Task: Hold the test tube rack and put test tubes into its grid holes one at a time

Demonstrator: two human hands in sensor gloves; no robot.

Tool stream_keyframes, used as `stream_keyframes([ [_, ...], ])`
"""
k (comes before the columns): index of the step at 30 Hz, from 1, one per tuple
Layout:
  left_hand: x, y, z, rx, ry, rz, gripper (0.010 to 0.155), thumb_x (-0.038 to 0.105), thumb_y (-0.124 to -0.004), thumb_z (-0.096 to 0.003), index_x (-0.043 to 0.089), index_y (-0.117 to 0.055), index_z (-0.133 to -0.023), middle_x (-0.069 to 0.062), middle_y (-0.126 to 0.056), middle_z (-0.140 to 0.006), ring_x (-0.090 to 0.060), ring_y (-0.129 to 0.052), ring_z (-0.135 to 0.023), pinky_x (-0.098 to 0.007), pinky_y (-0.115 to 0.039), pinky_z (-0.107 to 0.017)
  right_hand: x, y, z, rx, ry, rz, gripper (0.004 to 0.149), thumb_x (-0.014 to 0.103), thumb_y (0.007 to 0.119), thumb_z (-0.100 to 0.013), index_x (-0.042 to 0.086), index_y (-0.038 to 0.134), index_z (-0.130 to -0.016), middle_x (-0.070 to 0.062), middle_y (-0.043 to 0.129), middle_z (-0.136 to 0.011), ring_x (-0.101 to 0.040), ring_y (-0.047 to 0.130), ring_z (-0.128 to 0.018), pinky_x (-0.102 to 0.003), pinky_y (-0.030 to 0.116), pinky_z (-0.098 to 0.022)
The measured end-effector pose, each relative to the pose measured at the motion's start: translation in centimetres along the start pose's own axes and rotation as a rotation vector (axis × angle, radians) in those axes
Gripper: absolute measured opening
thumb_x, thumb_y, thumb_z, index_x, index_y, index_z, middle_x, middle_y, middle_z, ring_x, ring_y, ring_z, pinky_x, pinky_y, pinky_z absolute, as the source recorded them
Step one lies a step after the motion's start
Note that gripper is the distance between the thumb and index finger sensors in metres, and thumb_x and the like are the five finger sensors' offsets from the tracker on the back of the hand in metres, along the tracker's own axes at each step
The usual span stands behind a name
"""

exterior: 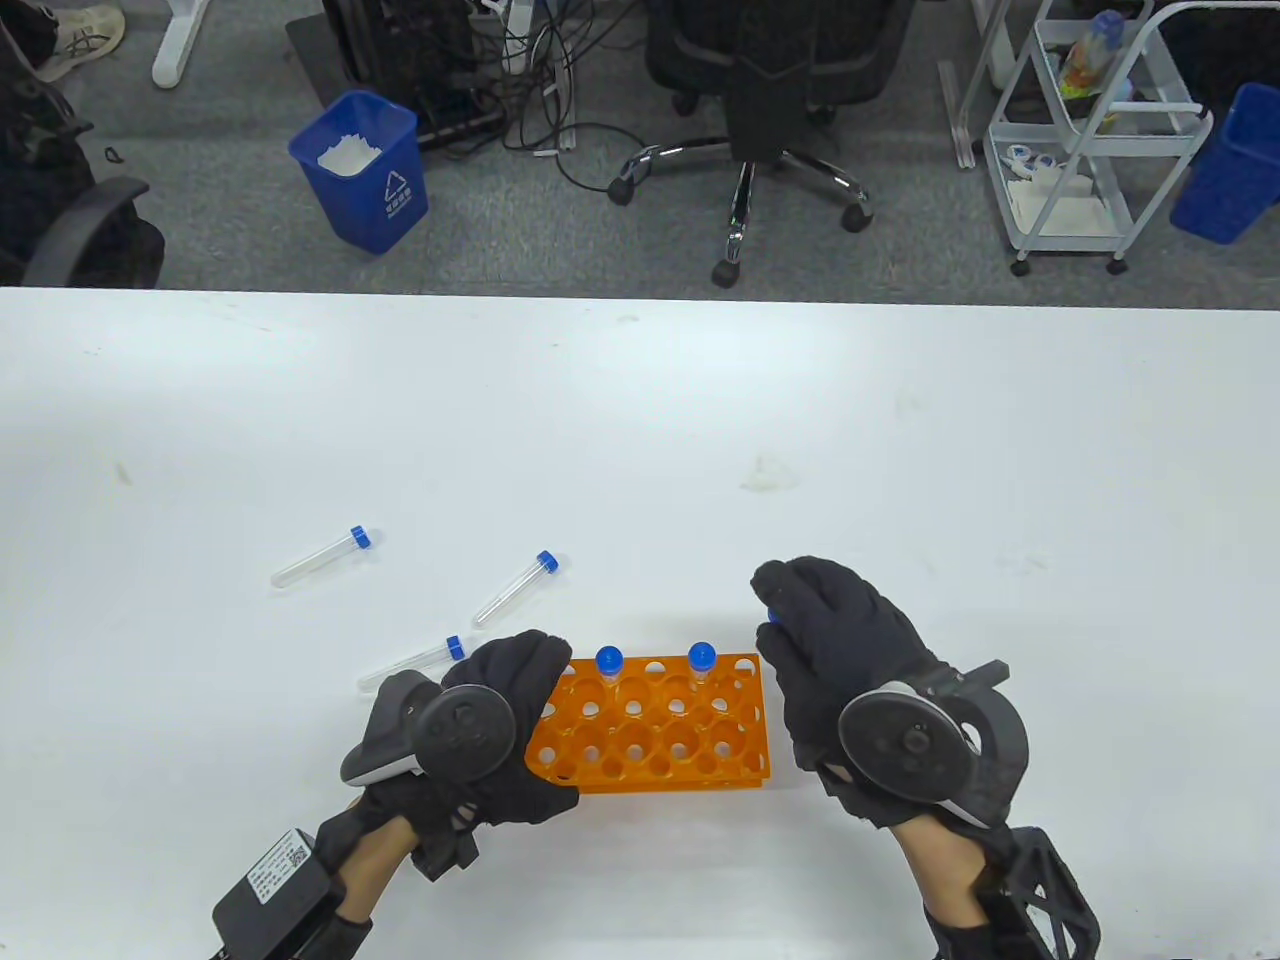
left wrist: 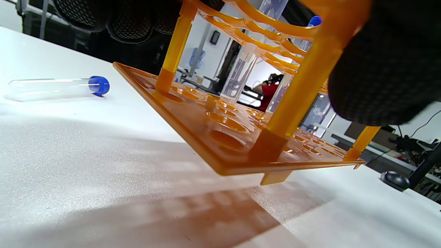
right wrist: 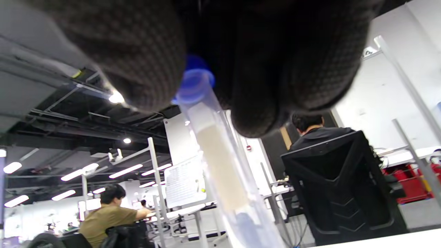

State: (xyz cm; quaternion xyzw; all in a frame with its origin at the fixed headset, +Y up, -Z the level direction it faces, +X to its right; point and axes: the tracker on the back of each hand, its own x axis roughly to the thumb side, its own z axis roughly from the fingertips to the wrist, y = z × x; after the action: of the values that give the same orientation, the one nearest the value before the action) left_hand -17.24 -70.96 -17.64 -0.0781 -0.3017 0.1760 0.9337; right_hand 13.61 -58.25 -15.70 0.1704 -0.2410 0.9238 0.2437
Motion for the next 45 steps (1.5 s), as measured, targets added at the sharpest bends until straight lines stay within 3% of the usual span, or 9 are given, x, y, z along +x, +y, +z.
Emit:
stream_keyframes([
  [6,0.0,0.0,0.0,-0.004,0.002,0.001,0.121,0.068,-0.099,-0.0199,0.010,-0.036,-0.105,-0.019,-0.046,-0.106,-0.054,-0.060,-0.095,-0.063,-0.059,-0.071,-1.0,0.6,2.4,-0.024,0.008,-0.104,0.052,0.031,0.092,-0.035,0.017,0.085,-0.084,-0.016,0.092,-0.083,-0.038,0.103,-0.059,-0.053,0.090,-0.044],
  [13,-0.1,-0.1,-0.1,-0.008,0.009,0.006,0.121,0.068,-0.099,-0.0198,0.010,-0.036,-0.105,-0.019,-0.046,-0.106,-0.054,-0.060,-0.095,-0.063,-0.059,-0.071,-1.7,3.4,4.3,-0.005,-0.001,-0.128,0.052,0.031,0.092,-0.035,0.017,0.084,-0.085,-0.016,0.091,-0.084,-0.037,0.103,-0.061,-0.053,0.090,-0.045],
  [28,-0.2,0.2,0.0,0.023,0.004,0.033,0.121,0.068,-0.099,-0.0197,0.010,-0.036,-0.105,-0.019,-0.047,-0.105,-0.054,-0.061,-0.095,-0.063,-0.060,-0.071,-1.6,5.7,5.5,0.064,-0.053,-0.070,0.052,0.030,0.092,-0.036,0.018,0.083,-0.086,-0.015,0.091,-0.085,-0.037,0.102,-0.063,-0.054,0.089,-0.047],
  [45,-0.3,0.3,0.0,0.022,0.002,0.034,0.121,0.068,-0.100,-0.0200,0.011,-0.036,-0.105,-0.019,-0.047,-0.105,-0.054,-0.060,-0.095,-0.063,-0.059,-0.071,-1.7,6.0,5.7,0.088,-0.061,-0.058,0.054,0.030,0.092,-0.036,0.019,0.082,-0.087,-0.013,0.090,-0.087,-0.037,0.101,-0.065,-0.055,0.087,-0.049],
])
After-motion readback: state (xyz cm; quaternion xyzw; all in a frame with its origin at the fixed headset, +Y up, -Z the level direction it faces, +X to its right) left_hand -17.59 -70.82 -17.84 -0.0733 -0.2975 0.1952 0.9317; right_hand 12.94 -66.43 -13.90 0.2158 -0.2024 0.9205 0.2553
